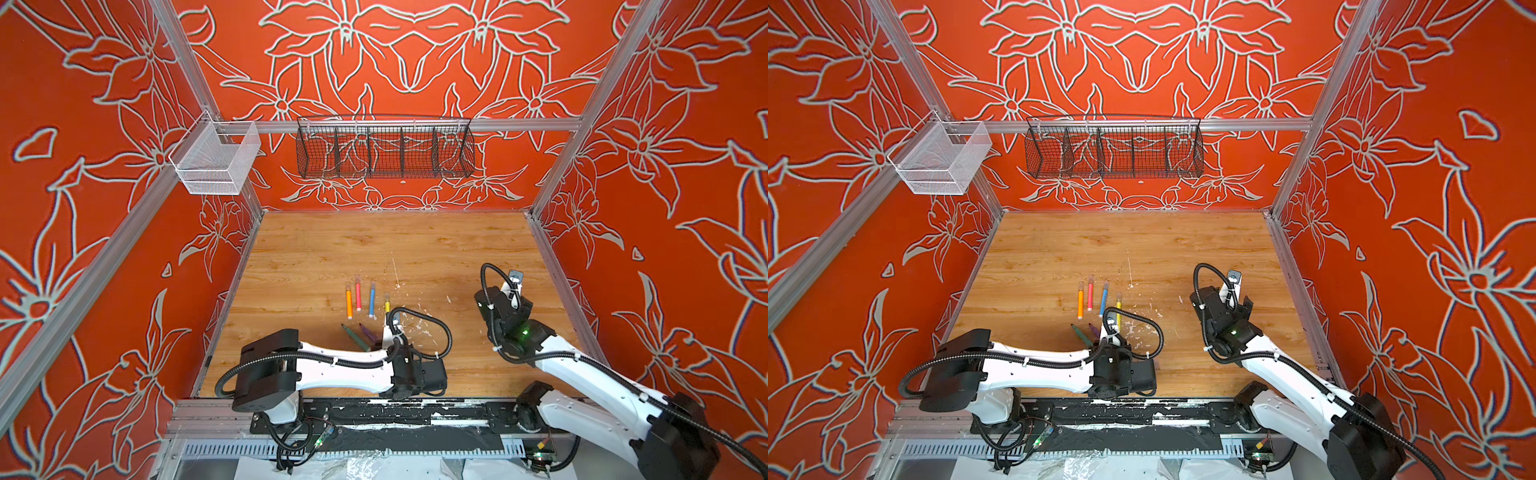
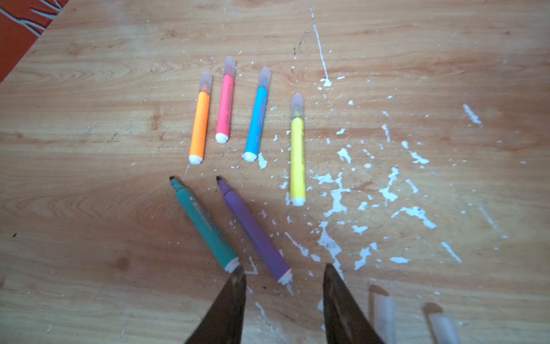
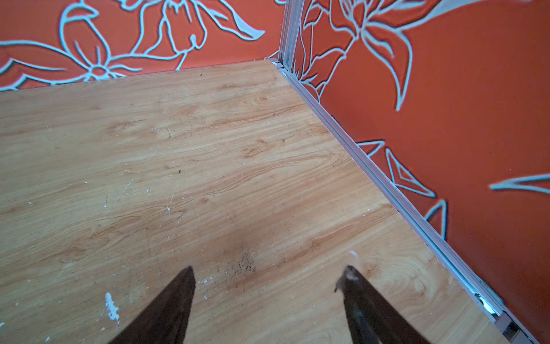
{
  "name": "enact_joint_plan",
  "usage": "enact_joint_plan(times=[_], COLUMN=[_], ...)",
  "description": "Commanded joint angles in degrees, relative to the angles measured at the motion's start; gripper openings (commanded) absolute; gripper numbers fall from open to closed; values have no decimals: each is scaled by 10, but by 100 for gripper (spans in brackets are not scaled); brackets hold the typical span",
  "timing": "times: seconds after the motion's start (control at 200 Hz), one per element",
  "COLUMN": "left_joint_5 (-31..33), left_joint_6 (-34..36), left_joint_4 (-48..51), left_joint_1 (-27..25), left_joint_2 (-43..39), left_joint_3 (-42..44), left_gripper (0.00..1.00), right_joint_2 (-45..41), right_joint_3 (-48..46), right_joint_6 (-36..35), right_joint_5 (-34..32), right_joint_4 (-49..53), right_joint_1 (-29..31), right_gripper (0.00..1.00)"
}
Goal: Insert the pens into the pen caps
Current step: 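Move the left gripper back over the purple marker, then close the left gripper on the purple marker and lift it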
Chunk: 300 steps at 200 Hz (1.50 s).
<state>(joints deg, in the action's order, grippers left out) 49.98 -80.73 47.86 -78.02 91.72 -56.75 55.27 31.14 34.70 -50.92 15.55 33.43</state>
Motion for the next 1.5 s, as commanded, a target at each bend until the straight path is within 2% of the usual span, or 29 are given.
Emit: enact_joint_plan(times=[0.0, 0.145, 0.36, 0.545, 0.721, 0.901, 1.041, 1.166, 1.261, 1.496], left_joint_5=[-3, -22, -64, -66, -84, -95, -89, -111, -120, -130], left_joint_6=[-17, -17, -29, -90, -87, -55, -70, -47, -46, -43], left_joint_4=[-67, -89, -102, -84, -96, -126, -98, -143, -160, -172], left_joint_1=[-1, 7, 34, 48, 70, 91, 102, 123, 129, 138], left_joint_2=[-36, -48, -9, 10, 37, 73, 100, 104, 104, 116], left_joint_3=[39, 65, 69, 78, 77, 66, 46, 65, 79, 84], left_gripper=[41, 41, 40, 40, 40, 40, 39, 39, 36, 18], right_joint_2=[-7, -8, -14, -47, -81, -65, -53, -48, -50, -54], right_joint_3=[-2, -3, -4, -18, -36, -28, -21, -19, -20, -21], right_joint_6=[-1, -4, -8, -13, -22, -22, -21, -21, -21, -21], right_joint_5=[3, 6, 15, 25, 35, 37, 36, 36, 37, 37], right_joint_4=[-3, -5, -1, 6, -5, -3, 0, 0, 1, 1], right_joint_1=[0, 0, 0, 0, 0, 0, 0, 0, 0, 0], right_gripper=[79, 79, 79, 79, 79, 79, 79, 79, 78, 78])
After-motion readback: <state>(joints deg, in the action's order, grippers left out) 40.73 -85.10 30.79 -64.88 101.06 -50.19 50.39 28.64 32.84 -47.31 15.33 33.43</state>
